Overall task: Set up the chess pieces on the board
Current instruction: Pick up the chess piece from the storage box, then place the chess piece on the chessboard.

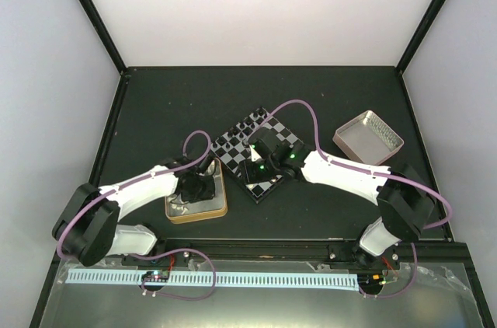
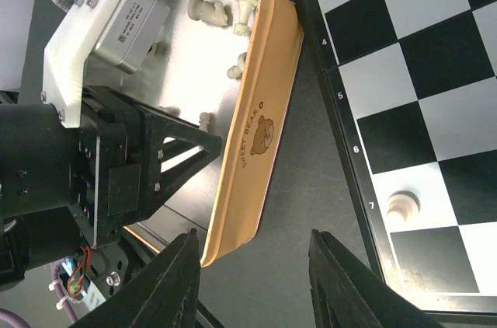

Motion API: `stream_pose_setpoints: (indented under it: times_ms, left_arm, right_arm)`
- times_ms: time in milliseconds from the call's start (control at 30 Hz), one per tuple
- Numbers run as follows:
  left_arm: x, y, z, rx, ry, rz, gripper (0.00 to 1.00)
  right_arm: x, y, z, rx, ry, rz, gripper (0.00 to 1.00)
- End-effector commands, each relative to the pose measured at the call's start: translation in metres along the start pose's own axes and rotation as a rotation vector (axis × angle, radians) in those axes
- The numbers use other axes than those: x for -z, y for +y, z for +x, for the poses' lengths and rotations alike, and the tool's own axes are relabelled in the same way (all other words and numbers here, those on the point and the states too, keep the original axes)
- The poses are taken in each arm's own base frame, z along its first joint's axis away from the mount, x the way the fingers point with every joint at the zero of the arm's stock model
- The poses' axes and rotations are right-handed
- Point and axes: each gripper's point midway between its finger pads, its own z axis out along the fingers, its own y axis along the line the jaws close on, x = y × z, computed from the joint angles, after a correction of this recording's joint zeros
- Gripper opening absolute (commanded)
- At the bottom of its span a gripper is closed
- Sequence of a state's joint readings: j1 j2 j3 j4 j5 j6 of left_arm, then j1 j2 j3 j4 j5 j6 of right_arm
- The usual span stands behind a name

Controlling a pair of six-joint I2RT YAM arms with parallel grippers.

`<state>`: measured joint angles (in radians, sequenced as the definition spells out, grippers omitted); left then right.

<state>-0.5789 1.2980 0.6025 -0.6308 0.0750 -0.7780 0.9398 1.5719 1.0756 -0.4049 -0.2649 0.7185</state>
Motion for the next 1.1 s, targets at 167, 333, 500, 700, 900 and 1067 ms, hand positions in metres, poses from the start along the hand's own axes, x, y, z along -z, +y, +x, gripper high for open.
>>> stream_pose_setpoints:
  times_ms: [167,333,500,700,900,1067]
  left_arm:
    - [-0.001,0.013,-0.002,0.007,-0.014,-0.089,0.15]
    - [0.025,-0.004,-0.022,-0.048,-0.121,-0.021,0.13]
    - [0.059,-0.034,-0.035,-0.135,-0.216,0.133,0.13]
    - [0.105,-0.091,-0.031,-0.324,-0.279,0.455,0.12]
    - [0.162,-0.136,-0.011,-0.517,-0.343,0.798,0.12]
    - [0.185,-0.151,0.006,-0.618,-0.348,0.952,0.12]
  right_arm:
    - [0.008,-0.001,-0.008,-0.011,-0.06,-0.004,0.39]
    - [0.025,0.005,-0.019,-0.007,-0.137,-0.046,0.39]
    - [0.051,0.014,-0.034,0.002,-0.222,-0.136,0.39]
    - [0.064,0.031,-0.032,0.031,-0.174,-0.266,0.42]
    - [0.079,0.055,-0.022,0.054,-0.104,-0.427,0.5]
    - [0.093,0.072,-0.023,0.054,-0.095,-0.507,0.55]
